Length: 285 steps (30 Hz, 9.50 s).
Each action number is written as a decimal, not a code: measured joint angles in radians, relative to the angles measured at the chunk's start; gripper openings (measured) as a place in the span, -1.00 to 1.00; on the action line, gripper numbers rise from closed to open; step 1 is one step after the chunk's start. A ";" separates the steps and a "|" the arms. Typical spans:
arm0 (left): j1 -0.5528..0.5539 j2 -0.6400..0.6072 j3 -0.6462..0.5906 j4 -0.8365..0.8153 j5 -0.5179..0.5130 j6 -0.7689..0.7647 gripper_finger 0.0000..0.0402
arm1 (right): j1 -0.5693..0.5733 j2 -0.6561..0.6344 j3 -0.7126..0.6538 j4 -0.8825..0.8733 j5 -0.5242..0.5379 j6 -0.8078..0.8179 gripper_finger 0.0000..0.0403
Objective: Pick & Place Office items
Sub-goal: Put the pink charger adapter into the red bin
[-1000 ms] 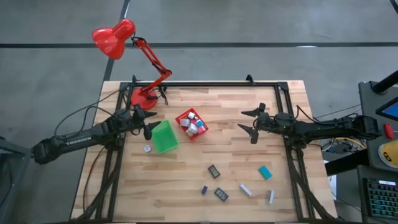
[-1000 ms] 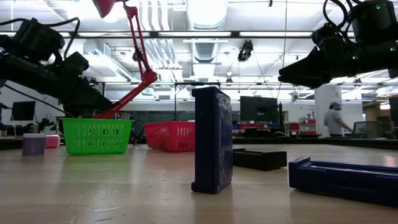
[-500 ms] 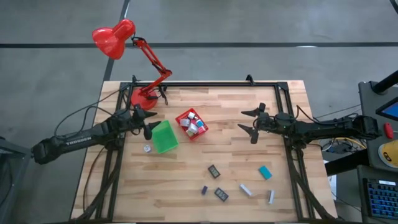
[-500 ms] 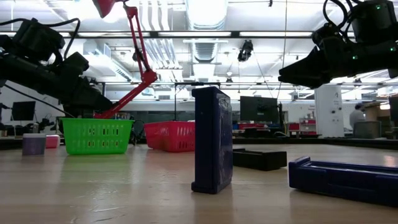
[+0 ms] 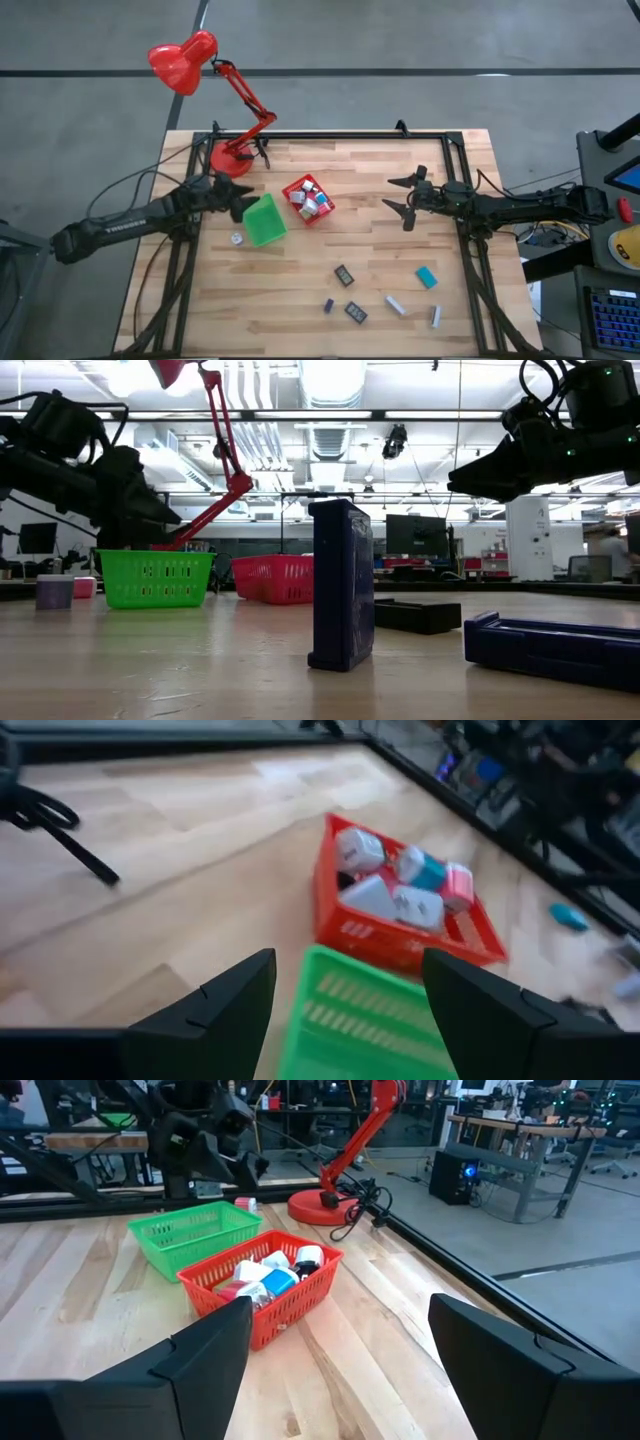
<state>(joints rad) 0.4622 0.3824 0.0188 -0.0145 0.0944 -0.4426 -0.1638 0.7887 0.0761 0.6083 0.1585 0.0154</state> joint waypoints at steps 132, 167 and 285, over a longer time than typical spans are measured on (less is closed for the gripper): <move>0.317 1.067 0.641 -1.021 -0.168 0.032 0.19 | 0.000 0.000 0.000 -0.006 0.000 0.000 0.54; 0.316 1.047 0.628 -1.019 -0.114 0.046 -0.30 | 0.000 0.000 0.000 -0.006 0.000 0.000 0.51; -0.178 1.079 0.665 -0.011 0.015 0.125 0.13 | 0.000 0.000 0.000 -0.008 0.000 0.000 0.54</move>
<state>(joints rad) 0.2837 1.4612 0.6842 -0.0254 0.1093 -0.3172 -0.1638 0.7883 0.0761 0.6000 0.1583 0.0157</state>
